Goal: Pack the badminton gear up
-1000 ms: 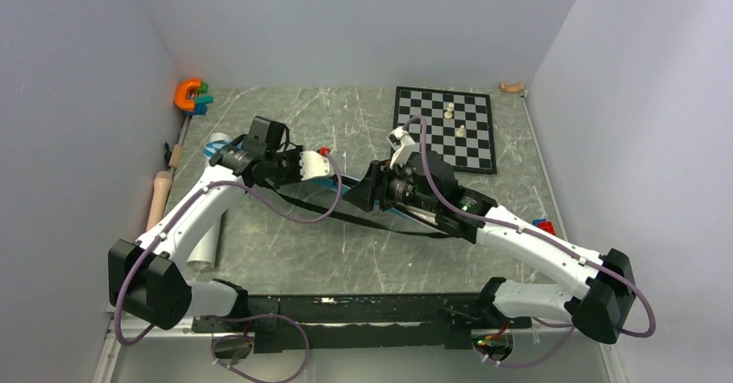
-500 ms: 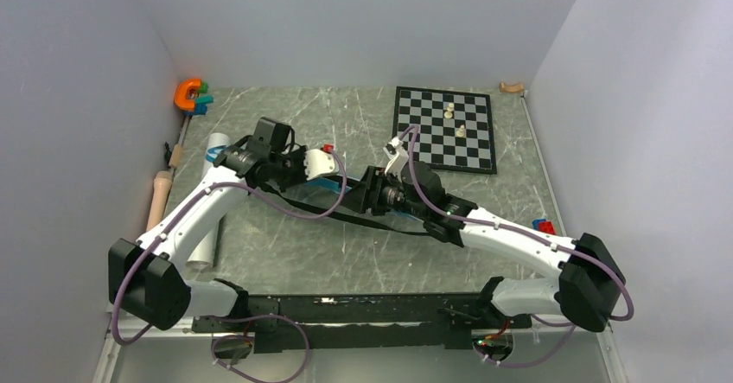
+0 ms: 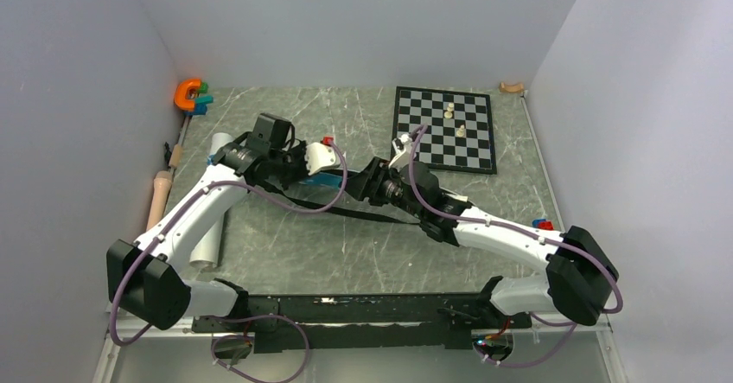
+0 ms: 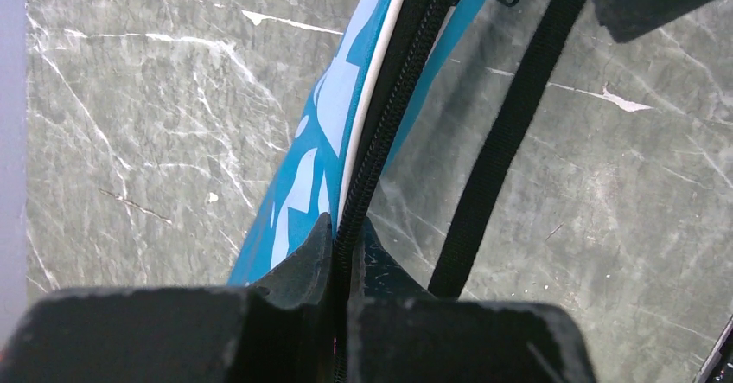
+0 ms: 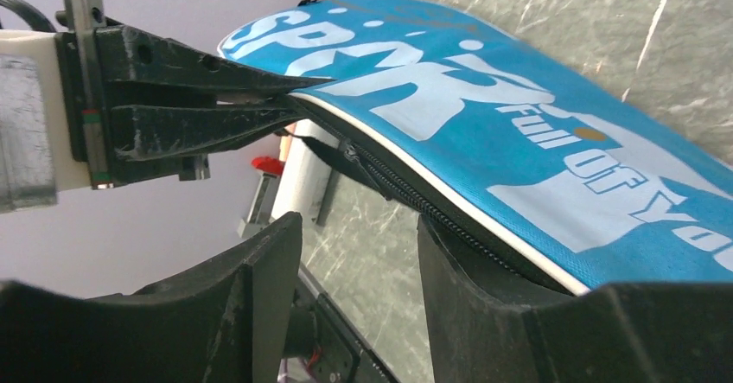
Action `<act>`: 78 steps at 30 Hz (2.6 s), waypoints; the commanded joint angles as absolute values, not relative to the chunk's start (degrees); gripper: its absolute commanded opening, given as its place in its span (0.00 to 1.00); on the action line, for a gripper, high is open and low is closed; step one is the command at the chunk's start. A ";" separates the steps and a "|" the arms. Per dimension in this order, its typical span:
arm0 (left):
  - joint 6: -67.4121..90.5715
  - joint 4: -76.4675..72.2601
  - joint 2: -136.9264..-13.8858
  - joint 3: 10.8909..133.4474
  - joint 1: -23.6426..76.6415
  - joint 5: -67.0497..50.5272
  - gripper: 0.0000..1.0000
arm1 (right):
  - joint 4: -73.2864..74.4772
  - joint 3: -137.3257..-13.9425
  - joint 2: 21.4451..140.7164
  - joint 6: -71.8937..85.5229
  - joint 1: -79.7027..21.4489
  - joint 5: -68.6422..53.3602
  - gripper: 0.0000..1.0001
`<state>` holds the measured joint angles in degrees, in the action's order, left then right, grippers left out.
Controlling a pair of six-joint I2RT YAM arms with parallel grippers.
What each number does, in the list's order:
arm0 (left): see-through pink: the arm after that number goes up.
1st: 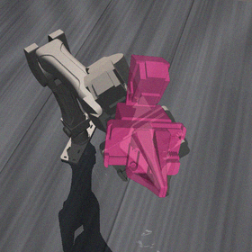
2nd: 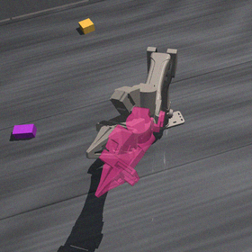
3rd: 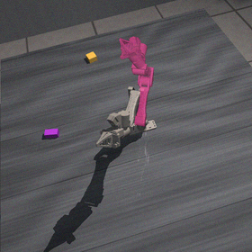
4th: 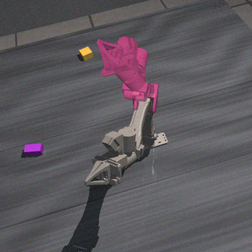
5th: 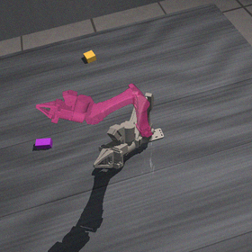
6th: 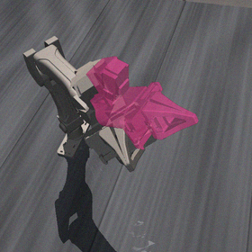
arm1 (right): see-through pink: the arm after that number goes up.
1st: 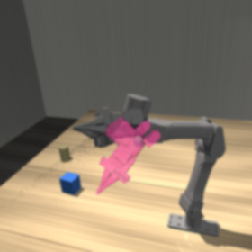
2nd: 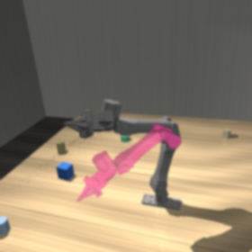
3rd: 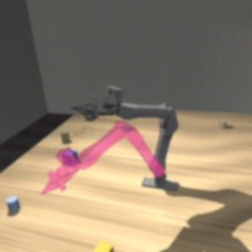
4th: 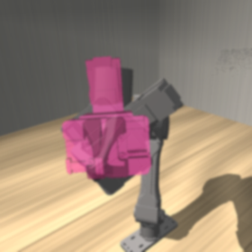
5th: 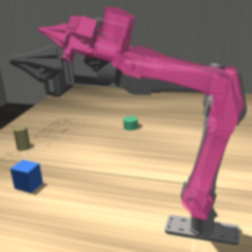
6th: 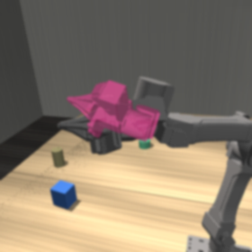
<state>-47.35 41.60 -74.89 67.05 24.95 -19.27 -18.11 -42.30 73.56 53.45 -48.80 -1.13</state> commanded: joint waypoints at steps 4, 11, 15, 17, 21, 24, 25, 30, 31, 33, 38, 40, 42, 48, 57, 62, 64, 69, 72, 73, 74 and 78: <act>-42.42 39.20 -74.28 72.91 25.67 -24.64 0.00 | -24.72 -43.25 75.68 53.66 -48.40 5.36 0.55; -40.61 40.30 -73.70 73.35 25.85 -25.57 0.00 | -27.33 -43.31 76.94 54.09 -48.40 6.86 0.55; -39.96 40.47 -73.54 73.19 26.12 -25.71 0.00 | -29.49 -43.34 77.53 54.24 -48.36 7.01 0.55; -39.77 40.51 -73.35 73.04 26.36 -25.74 0.00 | -30.02 -43.65 77.80 54.15 -48.34 6.80 0.55; -39.14 40.60 -73.04 73.27 26.76 -25.89 0.00 | -29.71 -44.53 78.31 53.94 -48.39 7.09 0.54; -38.62 40.90 -73.03 73.69 27.01 -25.92 0.00 | -29.38 -44.67 78.69 54.12 -48.32 7.23 0.50; -38.48 40.95 -72.96 73.76 27.14 -26.00 0.00 | -29.36 -44.65 78.70 54.29 -48.26 7.14 0.48; -38.00 41.10 -72.56 73.51 27.33 -26.04 0.00 | -29.47 -44.21 78.66 54.66 -47.74 6.91 0.34; -37.93 40.97 -72.45 73.22 27.27 -26.00 0.00 | -29.45 -44.17 78.55 54.64 -47.65 6.75 0.30; -37.79 40.96 -72.30 72.77 27.33 -25.74 0.00 | -29.25 -44.12 78.42 54.59 -47.44 6.53 0.22; -37.86 40.73 -71.99 71.87 27.32 -24.99 0.00 | -28.92 -43.24 77.15 54.63 -46.91 6.12 0.00; -37.88 40.61 -71.99 71.64 27.27 -24.64 0.00 | -28.47 -42.72 76.22 54.25 -46.72 5.99 0.00; -37.84 40.70 -71.90 71.55 27.33 -24.30 0.00 | -27.64 -42.21 74.94 53.72 -46.42 5.78 0.00; -38.44 40.63 -71.55 70.98 27.28 -23.07 0.00 | -24.49 -39.95 69.66 51.28 -44.28 4.13 0.00; -38.41 40.68 -71.15 70.67 27.32 -22.35 0.00 | -18.36 -34.99 60.88 49.09 -40.79 3.20 0.00; -38.18 40.81 -70.93 70.93 27.29 -21.90 0.00 | -12.92 -33.28 55.16 47.33 -37.75 4.19 0.00; -38.17 40.92 -70.97 71.08 27.28 -21.72 0.00 | -10.53 -32.87 52.80 46.44 -36.39 4.34 0.00; -38.06 40.81 -71.23 71.38 27.33 -21.76 0.00 | -6.74 -32.89 49.28 44.45 -34.98 2.16 0.00; -37.72 40.74 -71.70 71.90 27.25 -21.93 0.00 | -5.42 -34.09 50.60 43.35 -34.98 -2.33 0.08; -37.71 40.70 -71.86 72.08 27.27 -21.96 0.00 | -4.89 -34.88 51.26 42.88 -34.95 -4.14 0.13; -37.71 40.73 -71.96 72.16 27.33 -21.89 0.00 | -3.65 -35.77 51.79 42.43 -34.95 -5.27 0.19; -37.88 40.41 -72.19 72.40 27.26 -21.63 0.00 | 3.81 -40.37 52.01 41.66 -34.97 -4.69 0.58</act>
